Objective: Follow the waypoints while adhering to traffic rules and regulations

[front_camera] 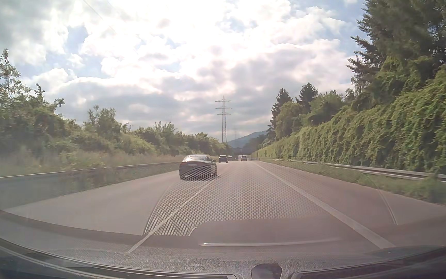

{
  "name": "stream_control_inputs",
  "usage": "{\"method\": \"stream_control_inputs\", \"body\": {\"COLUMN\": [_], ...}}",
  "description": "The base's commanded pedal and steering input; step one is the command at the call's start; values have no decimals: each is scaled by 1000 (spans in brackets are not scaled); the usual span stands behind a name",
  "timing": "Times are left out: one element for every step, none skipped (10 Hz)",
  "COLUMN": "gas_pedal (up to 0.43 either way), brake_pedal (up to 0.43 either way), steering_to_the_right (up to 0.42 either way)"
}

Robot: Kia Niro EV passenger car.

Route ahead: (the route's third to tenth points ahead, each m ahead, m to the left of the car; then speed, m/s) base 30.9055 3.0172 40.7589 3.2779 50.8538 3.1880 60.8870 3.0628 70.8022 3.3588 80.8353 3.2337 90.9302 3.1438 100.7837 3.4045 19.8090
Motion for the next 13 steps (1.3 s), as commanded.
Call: {"method": "stream_control_inputs", "body": {"gas_pedal": [177,177,169,157,157,157,157,157,157,157,157,157,157], "brake_pedal": [0,0,0,0,0,0,0,0,0,0,0,0,0], "steering_to_the_right": [-1,-1,-1,-1,-1,-1,-1,-1,-1,-1,-1,-1,-1]}}
